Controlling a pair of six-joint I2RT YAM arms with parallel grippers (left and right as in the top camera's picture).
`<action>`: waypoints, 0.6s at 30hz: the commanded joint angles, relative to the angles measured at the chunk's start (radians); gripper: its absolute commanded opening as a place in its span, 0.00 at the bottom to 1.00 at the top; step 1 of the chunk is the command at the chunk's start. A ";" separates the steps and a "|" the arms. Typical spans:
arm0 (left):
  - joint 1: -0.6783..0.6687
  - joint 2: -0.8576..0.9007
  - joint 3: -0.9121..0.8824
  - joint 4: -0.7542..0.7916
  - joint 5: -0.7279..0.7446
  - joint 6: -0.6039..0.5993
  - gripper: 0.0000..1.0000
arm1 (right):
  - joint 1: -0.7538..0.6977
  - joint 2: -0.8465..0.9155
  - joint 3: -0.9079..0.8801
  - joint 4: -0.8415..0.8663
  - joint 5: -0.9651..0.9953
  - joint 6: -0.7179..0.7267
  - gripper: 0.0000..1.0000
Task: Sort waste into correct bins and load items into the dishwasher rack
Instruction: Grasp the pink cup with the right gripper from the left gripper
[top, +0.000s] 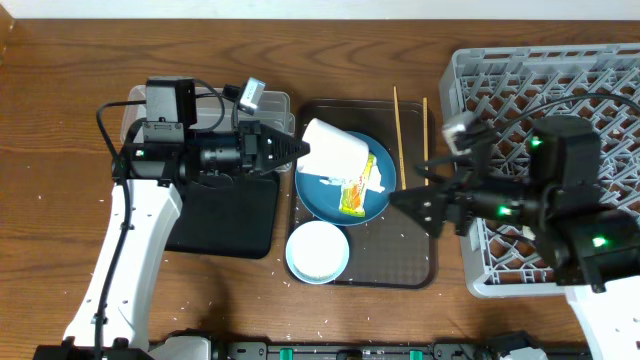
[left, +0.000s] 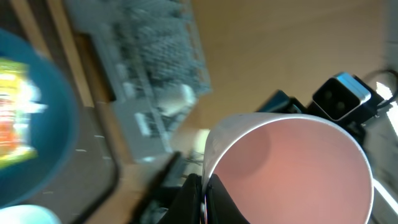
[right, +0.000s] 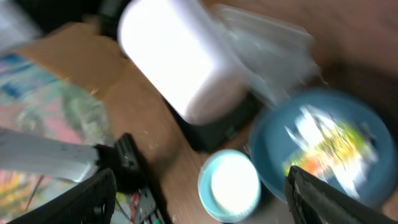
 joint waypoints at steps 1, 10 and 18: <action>0.005 0.001 0.016 -0.006 0.168 0.017 0.06 | 0.105 0.013 -0.001 0.084 -0.019 0.036 0.85; 0.000 0.000 0.016 -0.025 0.169 0.017 0.06 | 0.254 0.106 -0.001 0.196 0.204 0.071 0.82; 0.000 0.000 0.016 -0.041 0.169 0.017 0.06 | 0.253 0.122 -0.001 0.304 0.208 0.064 0.83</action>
